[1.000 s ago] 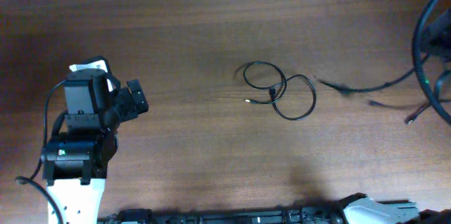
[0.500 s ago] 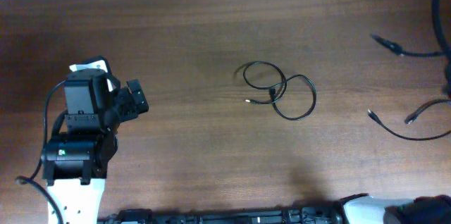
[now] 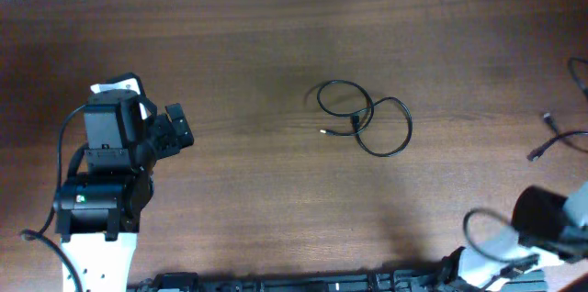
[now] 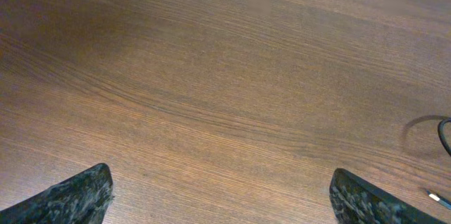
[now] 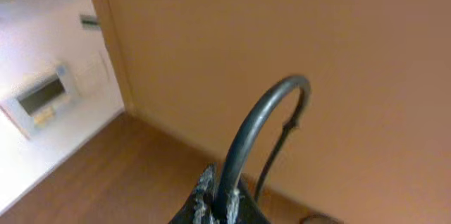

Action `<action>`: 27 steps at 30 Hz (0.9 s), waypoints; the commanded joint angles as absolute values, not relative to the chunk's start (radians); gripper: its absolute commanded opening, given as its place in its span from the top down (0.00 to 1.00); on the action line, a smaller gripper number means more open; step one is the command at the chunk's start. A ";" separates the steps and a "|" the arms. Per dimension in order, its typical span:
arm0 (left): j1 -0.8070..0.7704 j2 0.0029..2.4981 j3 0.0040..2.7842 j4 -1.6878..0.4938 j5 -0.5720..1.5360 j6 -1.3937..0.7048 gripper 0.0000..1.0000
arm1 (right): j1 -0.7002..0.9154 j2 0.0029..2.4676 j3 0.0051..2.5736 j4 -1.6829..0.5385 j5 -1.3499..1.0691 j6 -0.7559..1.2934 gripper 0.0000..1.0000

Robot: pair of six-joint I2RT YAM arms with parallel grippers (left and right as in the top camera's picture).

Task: Untangle cables
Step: 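Grasp a black cable with the right gripper and carry it off right, then move the right gripper back over the remaining cable and grasp it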

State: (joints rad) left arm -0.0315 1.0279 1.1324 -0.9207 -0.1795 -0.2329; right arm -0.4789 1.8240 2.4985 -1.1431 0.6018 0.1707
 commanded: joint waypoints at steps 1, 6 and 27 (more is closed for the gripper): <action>-0.028 1.028 1.138 -0.919 -0.173 -0.249 0.01 | -0.599 1.921 2.506 -1.192 0.246 0.270 0.96; -0.028 1.028 1.138 -0.919 -0.173 -0.249 0.01 | -0.710 2.061 2.505 -1.261 0.039 0.352 0.96; -0.028 1.028 1.138 -0.919 -0.173 -0.249 0.01 | -0.747 2.252 2.503 -1.506 -0.379 0.050 0.01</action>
State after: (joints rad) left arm -0.0315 1.0279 1.1324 -0.9207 -0.1795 -0.2325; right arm -0.7650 2.2581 2.4977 -1.4746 -0.2031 0.2173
